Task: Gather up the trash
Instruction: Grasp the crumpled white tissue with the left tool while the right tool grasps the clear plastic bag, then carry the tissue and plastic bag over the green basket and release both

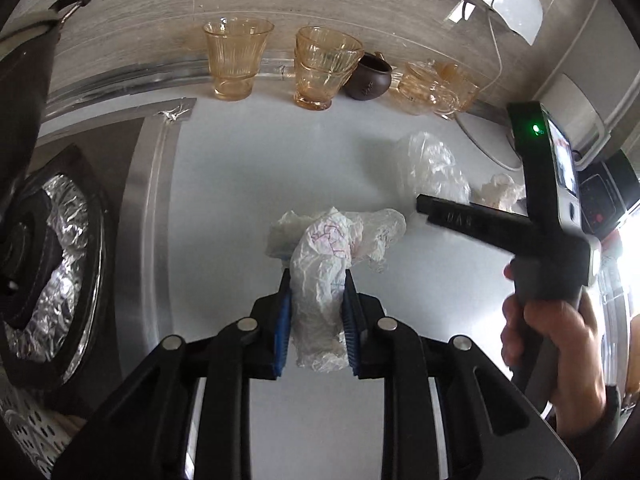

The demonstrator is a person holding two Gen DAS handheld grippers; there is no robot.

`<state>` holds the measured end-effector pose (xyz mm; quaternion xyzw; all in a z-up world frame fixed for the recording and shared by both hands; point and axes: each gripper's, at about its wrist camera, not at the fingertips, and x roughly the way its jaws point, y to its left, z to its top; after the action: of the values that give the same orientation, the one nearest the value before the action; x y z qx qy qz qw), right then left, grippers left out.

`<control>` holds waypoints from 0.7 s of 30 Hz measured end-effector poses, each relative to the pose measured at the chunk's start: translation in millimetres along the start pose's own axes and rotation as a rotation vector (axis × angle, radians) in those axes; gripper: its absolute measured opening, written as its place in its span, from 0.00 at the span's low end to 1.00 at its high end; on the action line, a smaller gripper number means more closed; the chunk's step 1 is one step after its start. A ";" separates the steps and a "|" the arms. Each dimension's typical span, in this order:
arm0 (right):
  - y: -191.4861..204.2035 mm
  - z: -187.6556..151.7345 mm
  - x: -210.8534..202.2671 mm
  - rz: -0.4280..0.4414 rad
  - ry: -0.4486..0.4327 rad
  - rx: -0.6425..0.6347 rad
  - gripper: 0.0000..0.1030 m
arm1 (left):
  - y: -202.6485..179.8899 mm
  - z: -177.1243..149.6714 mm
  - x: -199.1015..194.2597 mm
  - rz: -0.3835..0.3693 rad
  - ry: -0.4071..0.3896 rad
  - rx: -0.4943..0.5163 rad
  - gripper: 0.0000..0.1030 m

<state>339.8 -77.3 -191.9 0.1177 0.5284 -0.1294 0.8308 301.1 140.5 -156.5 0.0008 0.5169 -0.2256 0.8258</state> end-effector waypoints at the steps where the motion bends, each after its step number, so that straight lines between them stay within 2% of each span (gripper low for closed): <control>1: -1.2 0.2 -1.2 0.012 0.004 0.005 0.20 | -1.2 -0.8 0.8 0.002 0.000 0.002 0.22; 2: -6.2 -1.1 -6.4 0.040 0.010 0.017 0.15 | -1.4 -2.5 -0.7 0.003 -0.001 0.003 0.22; 3: -9.4 -3.4 -14.3 0.059 0.001 0.028 0.15 | -3.0 -4.4 -2.6 0.001 -0.002 0.009 0.22; 6: -12.6 -16.3 -52.0 0.056 -0.063 -0.002 0.15 | -10.6 -12.4 -16.0 -0.019 -0.013 0.040 0.22; 9: -20.4 -49.0 -105.6 0.033 -0.141 -0.049 0.15 | -28.4 -29.0 -38.5 -0.054 -0.033 0.102 0.22; 14: -53.3 -137.9 -178.3 -0.018 -0.159 -0.057 0.16 | -67.7 -81.0 -68.8 -0.169 0.008 0.193 0.22; 18: -85.5 -218.4 -219.2 -0.049 -0.126 -0.020 0.16 | -108.9 -141.3 -90.7 -0.209 0.042 0.268 0.22; 21: -100.6 -276.2 -242.8 -0.086 -0.111 -0.012 0.16 | -133.8 -176.3 -101.0 -0.259 0.080 0.277 0.22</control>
<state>-27.5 -58.0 -91.5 0.0827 0.4870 -0.1682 0.8531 64.0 99.2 -121.3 0.0570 0.5092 -0.3990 0.7604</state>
